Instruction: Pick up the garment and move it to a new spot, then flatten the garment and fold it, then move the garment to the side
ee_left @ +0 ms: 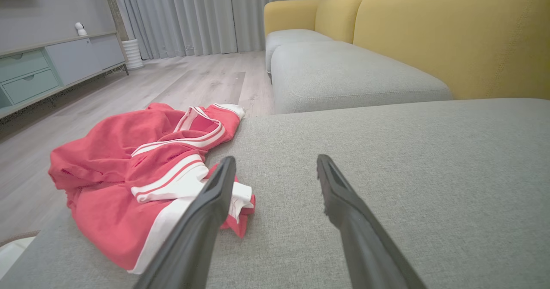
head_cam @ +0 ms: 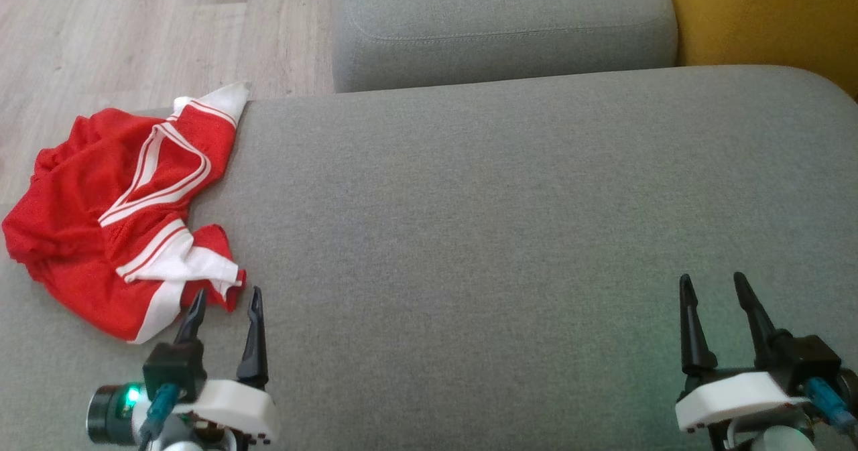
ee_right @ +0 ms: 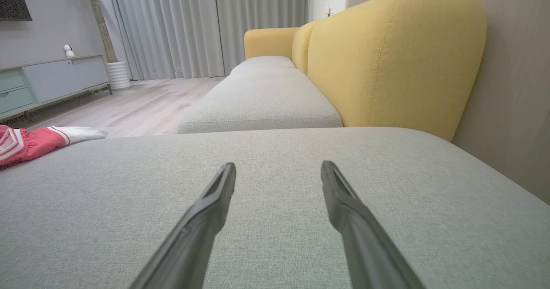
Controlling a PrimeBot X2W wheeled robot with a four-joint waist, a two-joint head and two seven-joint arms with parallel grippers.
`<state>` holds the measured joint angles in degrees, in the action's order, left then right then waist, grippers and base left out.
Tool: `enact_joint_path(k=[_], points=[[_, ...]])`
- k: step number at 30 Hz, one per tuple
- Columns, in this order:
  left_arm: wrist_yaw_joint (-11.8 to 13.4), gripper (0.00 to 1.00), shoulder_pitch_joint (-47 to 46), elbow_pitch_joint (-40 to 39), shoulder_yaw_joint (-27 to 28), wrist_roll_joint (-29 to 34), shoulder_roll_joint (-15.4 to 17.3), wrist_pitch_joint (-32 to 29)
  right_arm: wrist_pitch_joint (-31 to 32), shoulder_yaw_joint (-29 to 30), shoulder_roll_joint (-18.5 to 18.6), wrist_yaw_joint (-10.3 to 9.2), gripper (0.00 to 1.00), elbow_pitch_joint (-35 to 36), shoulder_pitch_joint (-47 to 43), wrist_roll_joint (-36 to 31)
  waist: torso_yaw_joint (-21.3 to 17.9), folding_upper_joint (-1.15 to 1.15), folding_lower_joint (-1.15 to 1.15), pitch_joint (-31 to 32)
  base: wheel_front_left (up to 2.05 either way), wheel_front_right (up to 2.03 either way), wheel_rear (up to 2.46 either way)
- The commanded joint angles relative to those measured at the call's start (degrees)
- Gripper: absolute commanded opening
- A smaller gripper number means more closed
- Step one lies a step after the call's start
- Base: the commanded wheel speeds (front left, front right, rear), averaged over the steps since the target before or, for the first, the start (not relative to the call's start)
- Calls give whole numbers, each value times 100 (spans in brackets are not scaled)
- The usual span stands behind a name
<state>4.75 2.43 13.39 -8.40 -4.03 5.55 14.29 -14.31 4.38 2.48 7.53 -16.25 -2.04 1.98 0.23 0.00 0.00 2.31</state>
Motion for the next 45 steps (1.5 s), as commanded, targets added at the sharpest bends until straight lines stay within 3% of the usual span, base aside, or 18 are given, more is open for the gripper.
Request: enact_joint_path(k=[1,10,28,33,45], points=[[-28,100,-127,-137,233,-48,37,71,-69,-103,40,-4,100,129,105,36,-5,0,0,-1,0,0,0],[-220,100,-173,-2,413,-172,-76,71,-69,-67,40,-4,100,-20,152,124,-38,0,0,-23,0,0,0],[-352,100,-238,73,518,-71,-177,71,-69,-24,40,-4,100,-51,175,135,47,0,0,-65,0,0,0],[-374,100,-268,96,480,-76,-209,71,-69,16,40,-4,100,-25,123,122,375,0,0,-67,0,0,0],[-355,100,-107,111,591,-155,-246,71,-69,-301,40,-4,100,-6,186,199,1673,0,0,-57,0,0,0]])
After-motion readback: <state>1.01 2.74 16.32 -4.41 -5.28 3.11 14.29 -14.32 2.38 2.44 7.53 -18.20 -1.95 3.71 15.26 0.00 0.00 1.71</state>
